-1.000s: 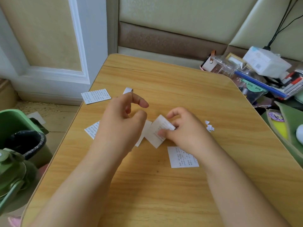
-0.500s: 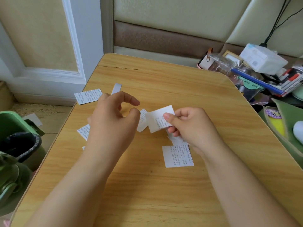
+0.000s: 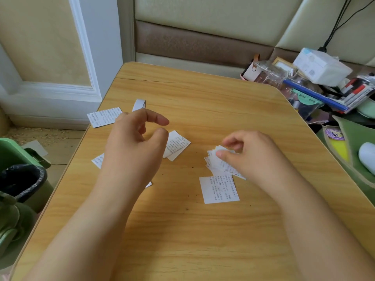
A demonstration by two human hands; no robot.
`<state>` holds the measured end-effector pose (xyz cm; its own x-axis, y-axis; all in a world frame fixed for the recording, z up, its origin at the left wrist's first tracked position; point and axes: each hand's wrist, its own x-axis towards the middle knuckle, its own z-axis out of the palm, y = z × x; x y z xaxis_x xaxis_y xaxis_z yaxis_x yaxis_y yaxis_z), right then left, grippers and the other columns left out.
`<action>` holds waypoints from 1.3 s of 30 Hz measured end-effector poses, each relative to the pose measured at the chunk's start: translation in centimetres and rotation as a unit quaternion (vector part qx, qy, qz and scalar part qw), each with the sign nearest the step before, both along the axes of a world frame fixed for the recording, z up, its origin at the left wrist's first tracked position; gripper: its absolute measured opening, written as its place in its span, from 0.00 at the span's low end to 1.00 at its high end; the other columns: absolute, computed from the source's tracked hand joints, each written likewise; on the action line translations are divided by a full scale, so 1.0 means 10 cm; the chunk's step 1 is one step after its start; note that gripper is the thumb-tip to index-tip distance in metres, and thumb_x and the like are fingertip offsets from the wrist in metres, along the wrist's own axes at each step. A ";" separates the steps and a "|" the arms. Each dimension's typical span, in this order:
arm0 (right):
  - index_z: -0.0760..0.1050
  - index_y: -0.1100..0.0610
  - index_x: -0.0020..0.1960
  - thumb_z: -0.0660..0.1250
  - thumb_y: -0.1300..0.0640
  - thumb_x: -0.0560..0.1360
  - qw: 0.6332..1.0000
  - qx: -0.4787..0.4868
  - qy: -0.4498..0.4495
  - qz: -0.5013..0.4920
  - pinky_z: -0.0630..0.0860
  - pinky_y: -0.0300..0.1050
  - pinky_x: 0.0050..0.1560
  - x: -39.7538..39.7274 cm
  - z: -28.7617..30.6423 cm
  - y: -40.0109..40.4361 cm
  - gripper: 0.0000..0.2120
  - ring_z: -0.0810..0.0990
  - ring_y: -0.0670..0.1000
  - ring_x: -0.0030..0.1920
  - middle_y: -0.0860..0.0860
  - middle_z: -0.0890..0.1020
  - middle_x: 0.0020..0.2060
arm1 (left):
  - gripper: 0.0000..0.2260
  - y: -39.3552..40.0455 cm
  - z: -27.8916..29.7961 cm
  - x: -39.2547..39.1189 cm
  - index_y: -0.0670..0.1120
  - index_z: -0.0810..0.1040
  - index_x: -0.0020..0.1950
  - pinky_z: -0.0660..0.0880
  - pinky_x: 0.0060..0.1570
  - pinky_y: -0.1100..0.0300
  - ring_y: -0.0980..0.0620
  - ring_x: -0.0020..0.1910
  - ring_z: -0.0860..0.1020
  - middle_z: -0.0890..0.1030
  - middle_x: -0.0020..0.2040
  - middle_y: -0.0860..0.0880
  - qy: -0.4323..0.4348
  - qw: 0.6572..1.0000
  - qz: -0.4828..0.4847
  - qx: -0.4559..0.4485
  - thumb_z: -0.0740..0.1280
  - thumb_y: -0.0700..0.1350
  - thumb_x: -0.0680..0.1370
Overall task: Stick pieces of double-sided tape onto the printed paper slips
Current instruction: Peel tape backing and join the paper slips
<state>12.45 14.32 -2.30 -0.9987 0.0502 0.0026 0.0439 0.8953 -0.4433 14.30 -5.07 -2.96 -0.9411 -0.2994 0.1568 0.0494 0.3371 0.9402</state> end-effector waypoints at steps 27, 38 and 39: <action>0.82 0.52 0.41 0.68 0.56 0.75 0.992 -0.014 0.128 -0.008 0.63 0.34 0.29 0.20 -0.27 0.41 0.06 0.71 0.39 0.25 0.45 0.81 0.30 | 0.07 0.33 -0.14 0.08 0.57 0.78 0.45 0.64 0.33 0.74 0.63 0.34 0.70 0.65 0.37 0.55 0.028 0.966 -0.153 -0.208 0.65 0.44 0.74; 0.79 0.47 0.37 0.72 0.58 0.72 0.984 -0.123 0.126 -0.034 0.68 0.25 0.36 0.19 -0.27 0.42 0.08 0.76 0.37 0.38 0.35 0.78 0.31 | 0.07 0.36 -0.14 0.06 0.58 0.78 0.41 0.63 0.32 0.73 0.61 0.33 0.70 0.64 0.36 0.54 0.030 0.967 -0.142 -0.210 0.66 0.45 0.73; 0.78 0.48 0.35 0.73 0.58 0.72 0.979 -0.117 0.161 -0.041 0.69 0.27 0.36 0.20 -0.25 0.41 0.09 0.76 0.39 0.37 0.35 0.77 0.30 | 0.06 0.36 -0.13 0.06 0.58 0.78 0.40 0.63 0.32 0.73 0.60 0.33 0.70 0.64 0.36 0.54 0.029 0.969 -0.137 -0.205 0.66 0.46 0.73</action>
<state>14.49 18.40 -4.79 -0.9406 0.1674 0.2955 -0.0642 0.7667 -0.6388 14.93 -1.45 -4.30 -0.9625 0.0594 0.2648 0.2389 0.6481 0.7231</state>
